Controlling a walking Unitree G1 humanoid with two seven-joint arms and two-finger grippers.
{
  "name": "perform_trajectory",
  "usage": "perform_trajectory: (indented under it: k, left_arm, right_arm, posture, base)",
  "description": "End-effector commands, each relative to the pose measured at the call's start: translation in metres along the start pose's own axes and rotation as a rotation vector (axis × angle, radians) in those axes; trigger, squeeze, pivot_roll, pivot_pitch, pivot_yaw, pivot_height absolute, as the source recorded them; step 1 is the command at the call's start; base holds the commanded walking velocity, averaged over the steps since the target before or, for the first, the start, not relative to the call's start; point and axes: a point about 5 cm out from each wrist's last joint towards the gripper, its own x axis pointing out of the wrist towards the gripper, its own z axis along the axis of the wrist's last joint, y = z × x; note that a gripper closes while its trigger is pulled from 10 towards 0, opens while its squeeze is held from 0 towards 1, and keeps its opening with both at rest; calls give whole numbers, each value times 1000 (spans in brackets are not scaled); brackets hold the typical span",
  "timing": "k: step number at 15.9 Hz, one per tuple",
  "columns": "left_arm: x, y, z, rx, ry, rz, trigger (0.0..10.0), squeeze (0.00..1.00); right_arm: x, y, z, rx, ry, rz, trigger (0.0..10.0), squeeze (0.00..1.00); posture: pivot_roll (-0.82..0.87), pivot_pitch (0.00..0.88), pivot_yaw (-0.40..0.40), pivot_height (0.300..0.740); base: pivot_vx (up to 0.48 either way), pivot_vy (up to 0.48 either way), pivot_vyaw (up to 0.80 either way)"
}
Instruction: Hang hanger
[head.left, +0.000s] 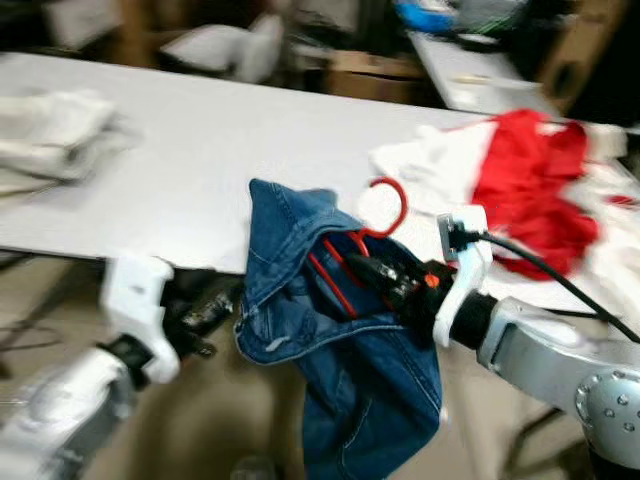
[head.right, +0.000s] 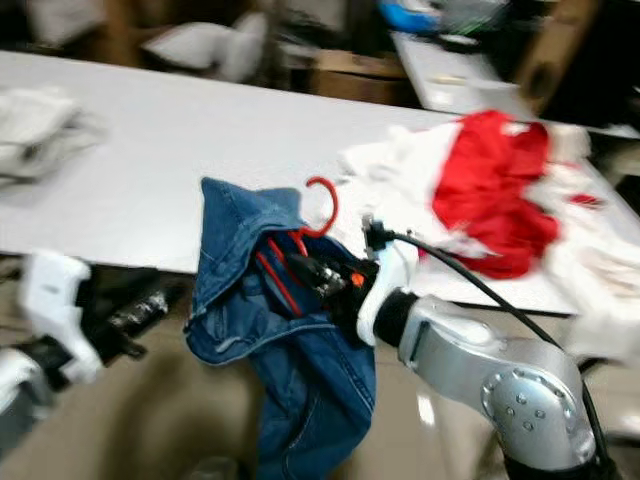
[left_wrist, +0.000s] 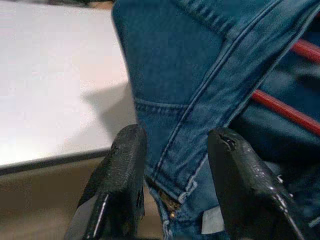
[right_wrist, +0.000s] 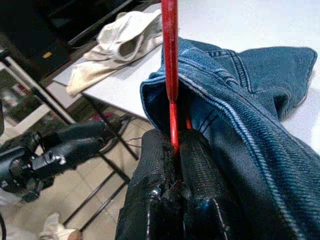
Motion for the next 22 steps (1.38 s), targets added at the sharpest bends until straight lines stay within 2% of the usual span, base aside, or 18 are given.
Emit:
perform_trajectory:
  k: [1,3,6,8,10,12,13,14,15,16,17,18,21,22]
  left_arm:
    - [6,0,-7,20,22,49,10000,0]
    - [15,-2,-13,42,40,46,10000,0]
    - [29,-2,-9,39,0,87,10000,0]
    - [31,-5,-8,36,-20,118,10000,0]
    - [33,0,-8,27,-63,196,10000,0]
    - [39,-1,-10,21,-76,199,10000,0]
    - [41,-2,-8,37,-103,209,10000,184]
    - [42,1,-5,80,-120,252,10000,169]
    - [44,4,-4,77,-118,271,10000,125]
    - [44,3,-4,61,-104,234,10000,0]
    - [44,-2,-4,49,-74,116,10000,0]
    - [45,-2,-4,55,-86,114,10000,0]
    - [49,-6,-7,64,-87,127,10000,0]
    - [50,-4,-7,85,-78,157,10000,0]
  right_arm:
    - [-5,-4,-2,-31,-6,-35,10000,0]
    - [-7,-10,-12,-12,23,-85,10000,0]
    - [-12,-20,-18,-58,30,-143,10000,0]
    - [-10,-27,-21,-71,1,-184,10000,0]
    - [-8,-31,-21,-106,-7,-210,10000,0]
    - [-9,-31,-18,-132,-27,-218,10000,0]
    - [-12,-28,-16,-148,-37,-203,10000,0]
    - [-13,-25,-14,-190,-42,-194,10000,0]
    - [-14,-23,-14,-164,-55,-184,10000,0]
    - [-14,-22,-14,-145,-62,-171,10000,0]
    - [-15,-22,-16,-130,-63,-174,10000,0]
    - [-14,-25,-19,-99,-60,-186,10000,0]
    - [-13,-35,-26,-97,-46,-225,10000,0]
    - [-14,-44,-28,-55,-73,-286,10000,0]
  posture:
    - [85,0,-17,740]
    - [67,0,-18,740]
    - [65,0,-50,740]
    - [83,0,-74,740]
    - [75,0,-56,740]
    - [58,0,-44,740]
    - [57,0,-39,740]
    - [58,0,-35,740]
    - [55,0,-28,740]
    - [52,0,-25,740]
    - [52,0,-26,740]
    - [54,0,-29,740]
    - [54,0,-29,740]
    - [64,0,-46,740]
  base:
    - [0,0,800]
    - [0,0,800]
    - [0,0,800]
    - [0,0,800]
    - [0,0,800]
    - [0,0,800]
    - [0,0,800]
    - [0,0,800]
    - [0,0,800]
    - [0,0,800]
    - [0,0,800]
    - [0,0,800]
    - [0,0,800]
    - [0,0,800]
